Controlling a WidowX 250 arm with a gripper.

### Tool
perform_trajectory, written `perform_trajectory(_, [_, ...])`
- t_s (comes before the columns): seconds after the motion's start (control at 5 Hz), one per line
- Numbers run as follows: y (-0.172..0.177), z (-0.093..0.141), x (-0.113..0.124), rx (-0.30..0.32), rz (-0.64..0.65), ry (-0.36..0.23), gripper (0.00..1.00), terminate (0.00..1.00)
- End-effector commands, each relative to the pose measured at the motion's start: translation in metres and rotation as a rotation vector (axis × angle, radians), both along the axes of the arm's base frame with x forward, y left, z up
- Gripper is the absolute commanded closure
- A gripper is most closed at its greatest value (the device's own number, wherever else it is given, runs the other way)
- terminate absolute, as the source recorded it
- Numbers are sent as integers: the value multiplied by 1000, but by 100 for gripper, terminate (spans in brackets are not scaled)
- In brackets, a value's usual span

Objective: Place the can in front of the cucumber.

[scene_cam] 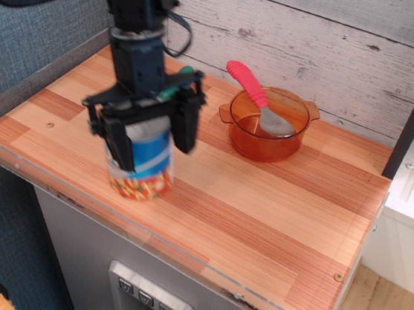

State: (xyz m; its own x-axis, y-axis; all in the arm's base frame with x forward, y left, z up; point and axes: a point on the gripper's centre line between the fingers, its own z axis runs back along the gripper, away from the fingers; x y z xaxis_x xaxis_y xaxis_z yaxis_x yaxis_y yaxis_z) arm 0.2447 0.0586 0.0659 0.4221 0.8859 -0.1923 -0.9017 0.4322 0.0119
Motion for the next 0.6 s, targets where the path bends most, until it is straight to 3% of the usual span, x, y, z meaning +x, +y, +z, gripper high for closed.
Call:
perform_trajectory(0.0, [54,4,29,81,17,-29,0,0])
perform_trajectory(0.4, [91,1,43,127,62,-15,0,0])
